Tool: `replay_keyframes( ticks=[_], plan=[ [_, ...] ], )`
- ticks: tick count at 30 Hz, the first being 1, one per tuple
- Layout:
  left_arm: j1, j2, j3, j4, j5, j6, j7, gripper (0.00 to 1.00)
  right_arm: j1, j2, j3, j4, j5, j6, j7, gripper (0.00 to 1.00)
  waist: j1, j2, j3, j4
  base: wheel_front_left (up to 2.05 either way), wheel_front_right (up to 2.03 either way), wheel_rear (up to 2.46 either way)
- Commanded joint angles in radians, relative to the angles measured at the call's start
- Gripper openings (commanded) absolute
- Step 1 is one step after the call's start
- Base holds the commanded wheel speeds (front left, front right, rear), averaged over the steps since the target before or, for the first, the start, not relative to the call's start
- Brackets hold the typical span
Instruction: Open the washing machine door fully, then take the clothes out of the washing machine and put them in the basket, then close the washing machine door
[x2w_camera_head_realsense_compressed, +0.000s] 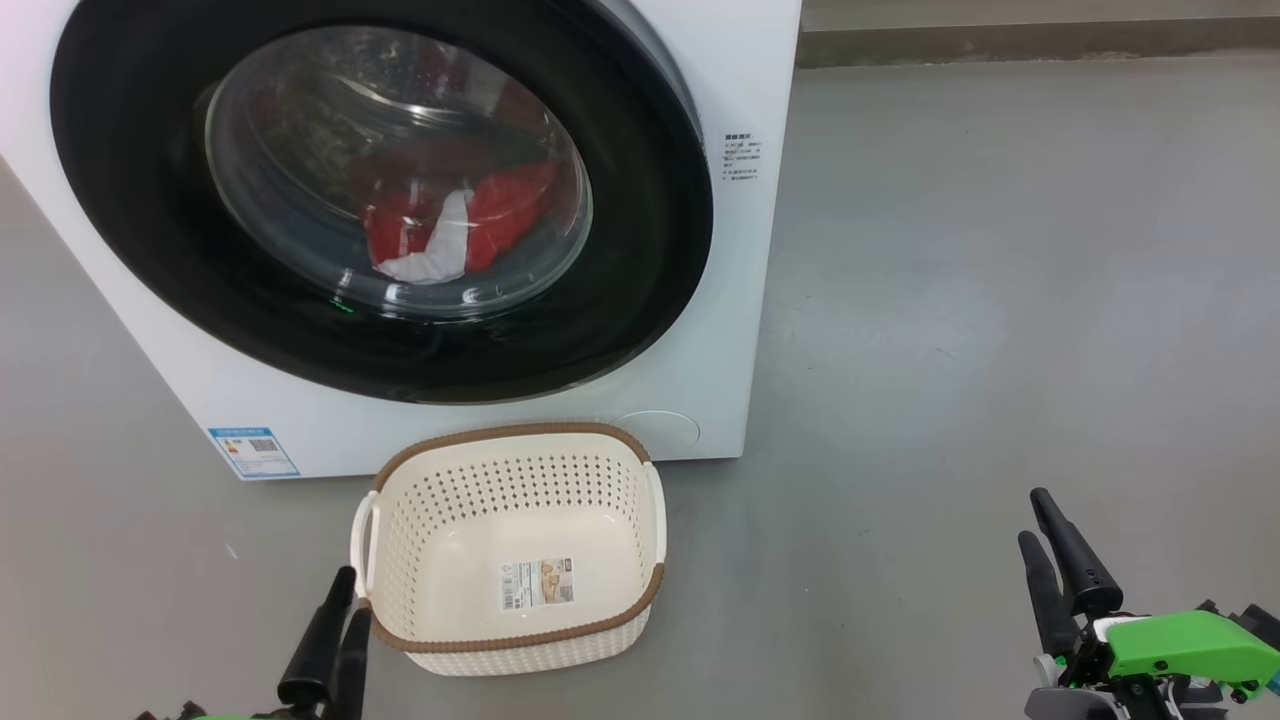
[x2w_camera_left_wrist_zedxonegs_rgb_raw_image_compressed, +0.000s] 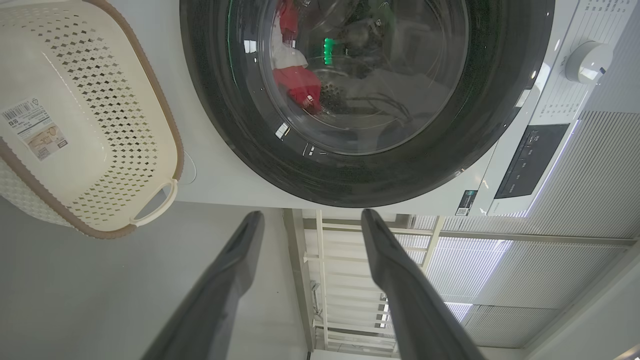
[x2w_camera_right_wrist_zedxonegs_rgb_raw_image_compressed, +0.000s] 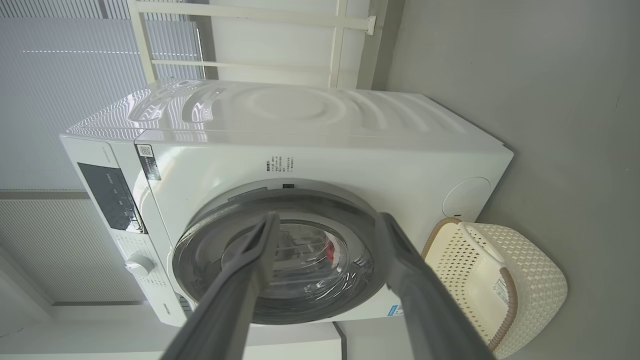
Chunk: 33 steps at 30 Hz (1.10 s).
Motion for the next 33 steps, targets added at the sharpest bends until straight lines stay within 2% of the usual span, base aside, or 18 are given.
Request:
replay_keyframes(
  ticks=[1,6,18,33],
  plan=[
    [-0.035,0.012,0.001,-0.023,0.005,0.001,-0.006,1.0,-0.043,-0.012,0.003,-0.026,-0.003,0.0,-0.005,1.0,0.0013,0.0,0.0,0.0,0.0,0.0,0.0],
    [-0.046,0.01,-0.008,-0.021,0.008,0.001,-0.013,1.0,-0.054,-0.009,0.018,-0.026,-0.004,0.0,-0.014,1.0,0.0,0.0,0.001,-0.001,0.0,0.0,0.0],
    [-0.076,0.012,-0.034,-0.022,0.051,-0.001,-0.046,1.0,-0.085,-0.007,0.058,-0.031,-0.032,0.0,-0.04,1.0,-0.0001,0.0,0.002,-0.002,0.0,0.0,0.0],
    [-0.102,0.005,-0.032,-0.04,0.229,0.009,-0.085,1.0,-0.125,-0.005,0.1,-0.022,-0.174,0.0,-0.08,1.0,-0.0001,0.0,0.002,-0.004,0.0,0.0,0.0]
  ],
)
